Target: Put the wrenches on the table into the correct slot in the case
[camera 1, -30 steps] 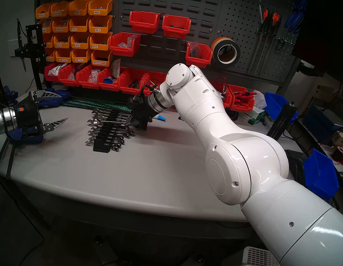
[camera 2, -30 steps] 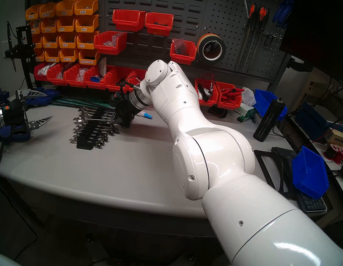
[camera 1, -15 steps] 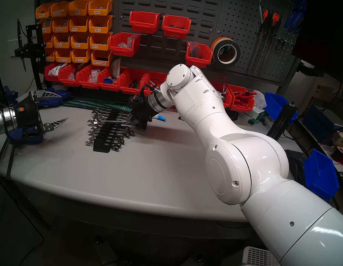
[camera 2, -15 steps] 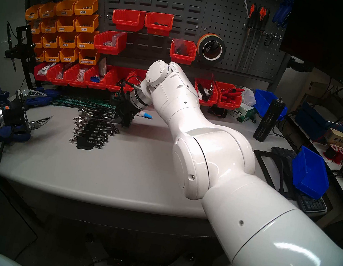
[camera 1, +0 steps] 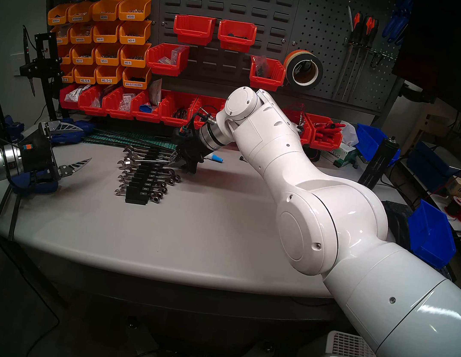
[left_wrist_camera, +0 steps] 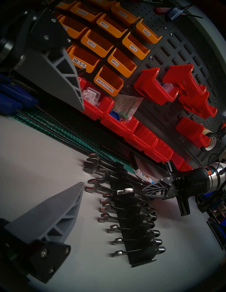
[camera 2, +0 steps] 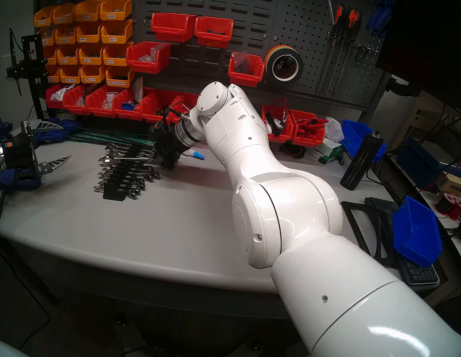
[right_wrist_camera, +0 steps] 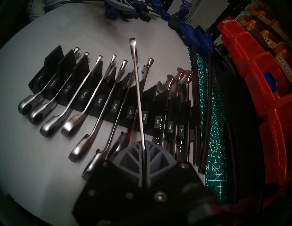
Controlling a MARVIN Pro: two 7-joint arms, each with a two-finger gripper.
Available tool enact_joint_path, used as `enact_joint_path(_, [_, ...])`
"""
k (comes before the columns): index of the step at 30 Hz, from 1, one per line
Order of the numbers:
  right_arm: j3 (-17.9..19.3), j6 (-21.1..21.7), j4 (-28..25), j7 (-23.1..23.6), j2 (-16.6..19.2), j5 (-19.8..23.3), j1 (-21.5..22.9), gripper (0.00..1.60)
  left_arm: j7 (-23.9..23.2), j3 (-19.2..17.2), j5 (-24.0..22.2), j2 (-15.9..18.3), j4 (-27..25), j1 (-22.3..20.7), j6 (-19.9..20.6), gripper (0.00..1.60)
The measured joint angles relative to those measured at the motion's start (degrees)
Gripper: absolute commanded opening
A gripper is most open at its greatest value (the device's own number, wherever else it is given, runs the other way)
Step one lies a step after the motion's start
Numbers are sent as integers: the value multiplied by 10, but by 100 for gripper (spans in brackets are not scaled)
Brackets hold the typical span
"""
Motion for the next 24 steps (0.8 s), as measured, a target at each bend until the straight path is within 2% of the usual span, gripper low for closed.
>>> enact_joint_path(24, [4,17,-47,7,0,-2,-18,0,0,0,0,0,0,0,0,160])
